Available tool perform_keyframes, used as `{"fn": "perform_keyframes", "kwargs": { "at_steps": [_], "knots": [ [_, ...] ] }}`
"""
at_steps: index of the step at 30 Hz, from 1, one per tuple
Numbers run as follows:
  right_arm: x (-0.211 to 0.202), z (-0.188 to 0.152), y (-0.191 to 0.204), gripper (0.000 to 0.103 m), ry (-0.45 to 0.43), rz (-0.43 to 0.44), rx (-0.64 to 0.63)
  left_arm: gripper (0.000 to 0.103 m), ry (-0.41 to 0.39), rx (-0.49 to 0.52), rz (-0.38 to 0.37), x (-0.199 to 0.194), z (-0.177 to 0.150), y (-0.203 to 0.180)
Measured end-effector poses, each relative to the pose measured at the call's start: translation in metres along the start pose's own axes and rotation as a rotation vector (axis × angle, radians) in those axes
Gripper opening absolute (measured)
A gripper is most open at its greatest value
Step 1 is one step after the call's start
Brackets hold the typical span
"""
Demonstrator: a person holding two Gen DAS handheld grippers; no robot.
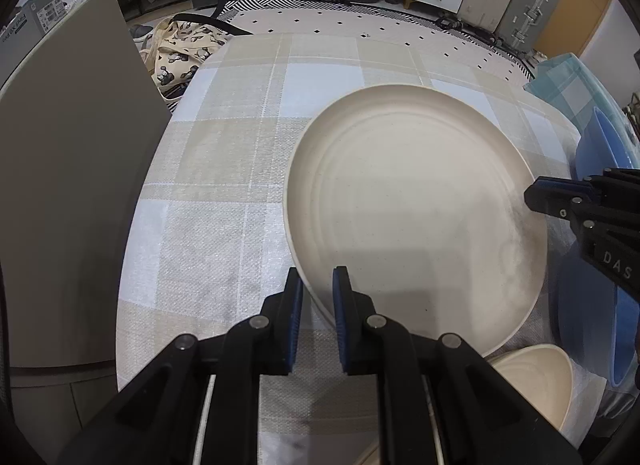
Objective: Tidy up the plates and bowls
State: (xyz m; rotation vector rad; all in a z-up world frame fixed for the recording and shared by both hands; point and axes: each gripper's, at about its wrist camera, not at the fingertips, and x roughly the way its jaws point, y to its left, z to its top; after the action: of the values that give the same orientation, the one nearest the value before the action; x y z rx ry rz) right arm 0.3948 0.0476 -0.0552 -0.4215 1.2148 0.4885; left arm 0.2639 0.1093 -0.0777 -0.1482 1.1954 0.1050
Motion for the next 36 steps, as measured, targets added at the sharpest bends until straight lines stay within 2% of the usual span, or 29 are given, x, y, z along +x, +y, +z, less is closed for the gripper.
{"fn": "perform_keyframes", "kwargs": {
  "at_steps": [6, 13, 16, 24, 36],
  "knots": [
    [-0.008, -0.001, -0.018, 0.011, -0.011, 0.005, 0.059, 0.013, 0.006, -0.016, 0.003, 0.001, 0.001, 0.003],
    [0.004, 0.006, -0.025, 0.02, 0.015, 0.034, 0.085, 0.014, 0.006, -0.022, -0.001, 0.002, 0.002, 0.004],
    [0.01, 0.007, -0.021, 0.02, 0.022, 0.034, 0.073, 0.014, 0.004, -0.02, 0.0, 0.003, 0.002, 0.003],
    [0.013, 0.003, -0.007, 0.014, -0.01, -0.032, 0.017, 0.013, -0.024, -0.007, 0.014, -0.002, 0.001, 0.001],
    [-0.011, 0.003, -0.004, 0.014, -0.09, -0.047, 0.014, 0.013, -0.088, -0.023, 0.024, -0.019, 0.004, 0.003]
  ]
}}
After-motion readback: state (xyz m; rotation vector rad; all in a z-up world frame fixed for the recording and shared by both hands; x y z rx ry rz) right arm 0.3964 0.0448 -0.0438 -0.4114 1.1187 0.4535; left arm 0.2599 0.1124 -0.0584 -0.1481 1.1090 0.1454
